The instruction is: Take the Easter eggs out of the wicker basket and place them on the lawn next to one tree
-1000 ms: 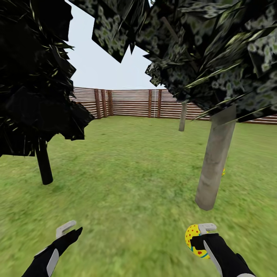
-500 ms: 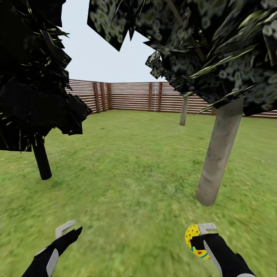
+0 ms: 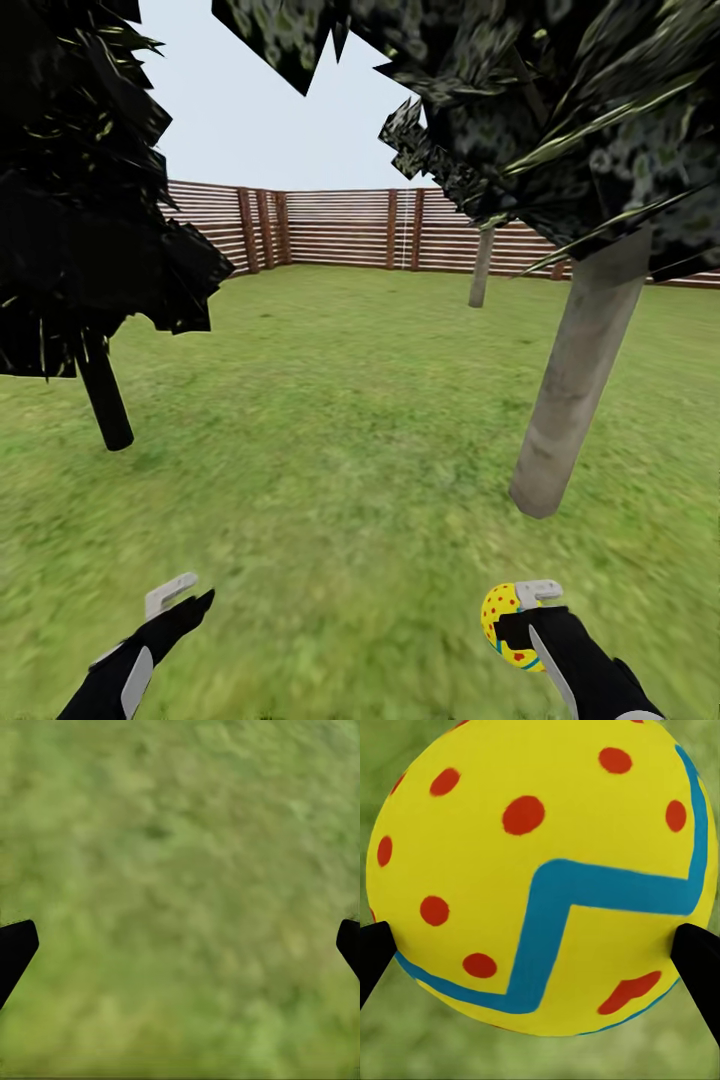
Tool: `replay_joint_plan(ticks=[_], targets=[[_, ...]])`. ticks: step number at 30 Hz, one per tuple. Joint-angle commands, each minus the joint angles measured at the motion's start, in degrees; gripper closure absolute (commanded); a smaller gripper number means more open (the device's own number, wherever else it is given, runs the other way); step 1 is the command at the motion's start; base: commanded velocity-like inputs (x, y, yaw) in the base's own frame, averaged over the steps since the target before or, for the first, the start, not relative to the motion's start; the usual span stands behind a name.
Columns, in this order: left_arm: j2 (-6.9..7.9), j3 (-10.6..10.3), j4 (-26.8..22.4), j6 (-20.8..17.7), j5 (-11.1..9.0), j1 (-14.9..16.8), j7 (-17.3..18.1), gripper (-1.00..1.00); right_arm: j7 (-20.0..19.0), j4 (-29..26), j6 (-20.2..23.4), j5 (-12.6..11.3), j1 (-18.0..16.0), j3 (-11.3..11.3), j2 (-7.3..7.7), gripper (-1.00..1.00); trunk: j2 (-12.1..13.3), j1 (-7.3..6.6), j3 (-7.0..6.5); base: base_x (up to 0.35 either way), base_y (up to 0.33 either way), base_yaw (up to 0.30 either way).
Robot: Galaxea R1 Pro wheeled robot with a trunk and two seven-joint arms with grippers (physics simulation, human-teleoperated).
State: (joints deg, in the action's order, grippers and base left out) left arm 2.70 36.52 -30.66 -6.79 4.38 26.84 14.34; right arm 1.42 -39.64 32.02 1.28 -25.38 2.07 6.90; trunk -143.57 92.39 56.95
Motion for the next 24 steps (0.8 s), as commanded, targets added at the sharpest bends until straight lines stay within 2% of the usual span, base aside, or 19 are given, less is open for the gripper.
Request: replay_joint_plan(ticks=[1,24], targets=[[-0.06,0.5,-0.1,-0.3,0.5,0.1,0.5,-1.00,0.2,-0.1,0.3,0.1,0.0,0.2,0.04,1.00,0.0,0.01,0.29,0.000,0.000,0.000],[-0.43,0.5,0.0,0.3,0.5,0.1,0.6,-1.00,0.0,-0.1,0.2,0.0,0.0,0.0,0.13,1.00,-0.4,0.60,5.38,0.000,0.000,0.000]])
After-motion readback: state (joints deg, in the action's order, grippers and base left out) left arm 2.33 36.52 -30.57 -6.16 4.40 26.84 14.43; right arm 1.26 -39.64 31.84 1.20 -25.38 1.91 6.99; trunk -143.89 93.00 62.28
